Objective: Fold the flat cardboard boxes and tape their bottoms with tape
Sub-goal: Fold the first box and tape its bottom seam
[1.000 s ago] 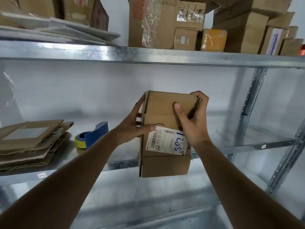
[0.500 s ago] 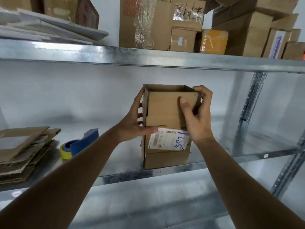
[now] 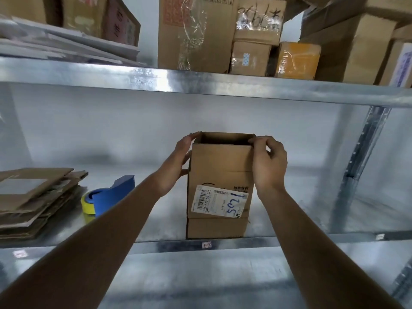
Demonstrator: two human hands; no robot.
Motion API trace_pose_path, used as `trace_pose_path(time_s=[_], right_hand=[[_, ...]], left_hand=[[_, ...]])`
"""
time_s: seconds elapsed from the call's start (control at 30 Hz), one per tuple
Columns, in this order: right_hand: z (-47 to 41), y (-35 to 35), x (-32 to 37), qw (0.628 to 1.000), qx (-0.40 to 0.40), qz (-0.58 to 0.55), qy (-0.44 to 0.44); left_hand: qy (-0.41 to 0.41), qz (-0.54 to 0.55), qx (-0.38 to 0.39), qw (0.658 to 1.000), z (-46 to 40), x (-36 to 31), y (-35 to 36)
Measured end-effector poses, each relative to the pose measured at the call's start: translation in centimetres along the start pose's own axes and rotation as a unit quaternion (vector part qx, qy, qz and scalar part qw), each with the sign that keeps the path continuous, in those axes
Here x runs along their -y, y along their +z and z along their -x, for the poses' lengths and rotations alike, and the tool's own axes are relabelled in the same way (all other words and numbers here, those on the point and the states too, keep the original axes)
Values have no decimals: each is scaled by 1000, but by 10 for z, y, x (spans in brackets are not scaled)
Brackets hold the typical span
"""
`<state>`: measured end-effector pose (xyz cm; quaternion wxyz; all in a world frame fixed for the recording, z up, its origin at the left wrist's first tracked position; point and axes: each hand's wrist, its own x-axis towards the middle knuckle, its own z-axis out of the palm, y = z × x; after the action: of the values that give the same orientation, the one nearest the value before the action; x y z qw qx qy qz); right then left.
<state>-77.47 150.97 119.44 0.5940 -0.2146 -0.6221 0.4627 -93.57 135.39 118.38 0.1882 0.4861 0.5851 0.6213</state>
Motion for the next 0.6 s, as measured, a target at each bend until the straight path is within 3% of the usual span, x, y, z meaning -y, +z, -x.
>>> trace_pose_path(time_s=[0.17,0.5,0.6], right_hand=[[0,-1,-4,999,16,-36,-16],[-12,-11,-10,990,129,-60,-8],[-12,-9,-9,991,119,-58,4]], left_hand=[[6,19,-49,999,-10,-6,11],[4,47,-57,997,-24,-9,8],[0,29,-25,999,-32,-16,5]])
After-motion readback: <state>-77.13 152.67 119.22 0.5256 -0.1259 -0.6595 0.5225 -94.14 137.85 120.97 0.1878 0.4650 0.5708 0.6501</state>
